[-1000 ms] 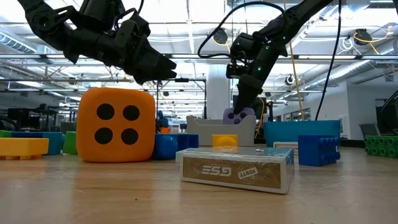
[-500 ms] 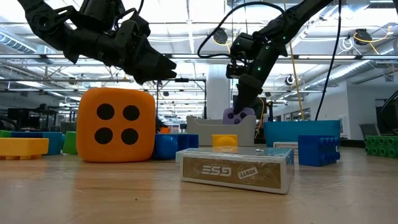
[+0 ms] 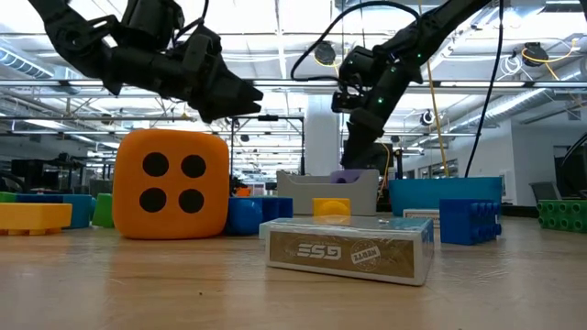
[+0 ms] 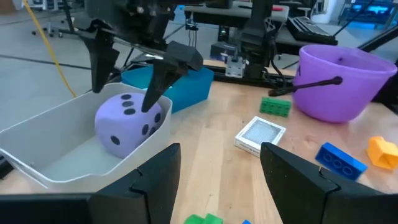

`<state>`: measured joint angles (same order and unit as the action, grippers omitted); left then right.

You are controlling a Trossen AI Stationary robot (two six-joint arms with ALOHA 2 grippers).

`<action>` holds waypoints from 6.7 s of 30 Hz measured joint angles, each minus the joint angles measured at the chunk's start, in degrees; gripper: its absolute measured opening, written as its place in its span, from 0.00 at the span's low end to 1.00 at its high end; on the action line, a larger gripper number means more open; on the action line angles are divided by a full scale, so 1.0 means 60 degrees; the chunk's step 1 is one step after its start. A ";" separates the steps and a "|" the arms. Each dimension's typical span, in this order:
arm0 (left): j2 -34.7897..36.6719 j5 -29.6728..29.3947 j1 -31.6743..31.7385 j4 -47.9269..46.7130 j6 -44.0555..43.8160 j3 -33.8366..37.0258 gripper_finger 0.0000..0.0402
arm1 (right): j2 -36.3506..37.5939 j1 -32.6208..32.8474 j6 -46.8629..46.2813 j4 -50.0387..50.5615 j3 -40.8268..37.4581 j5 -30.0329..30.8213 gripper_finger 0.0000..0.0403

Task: Pick & Place Toys
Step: Put the green gamepiece into the black bin

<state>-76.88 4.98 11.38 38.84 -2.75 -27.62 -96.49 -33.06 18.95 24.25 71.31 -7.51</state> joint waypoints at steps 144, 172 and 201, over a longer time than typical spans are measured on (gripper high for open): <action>0.2998 0.0145 -0.0129 -0.3936 0.0234 0.0000 0.57 | -0.1897 0.3024 -0.1776 -0.5497 -0.1922 0.0610 0.58; 0.2998 0.0145 -0.0129 -0.3777 0.0081 0.0000 0.57 | -0.1960 0.3571 -0.1812 -0.5917 -0.2197 0.1203 0.38; -0.0130 -0.1097 0.0572 -0.1147 -0.2817 -0.0011 0.57 | 0.0004 0.3911 -0.1192 -0.5528 -0.2185 0.1193 0.15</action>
<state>-77.66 -1.61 14.82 31.95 -19.65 -27.68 -96.46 -9.59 11.79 -8.92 58.20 -0.35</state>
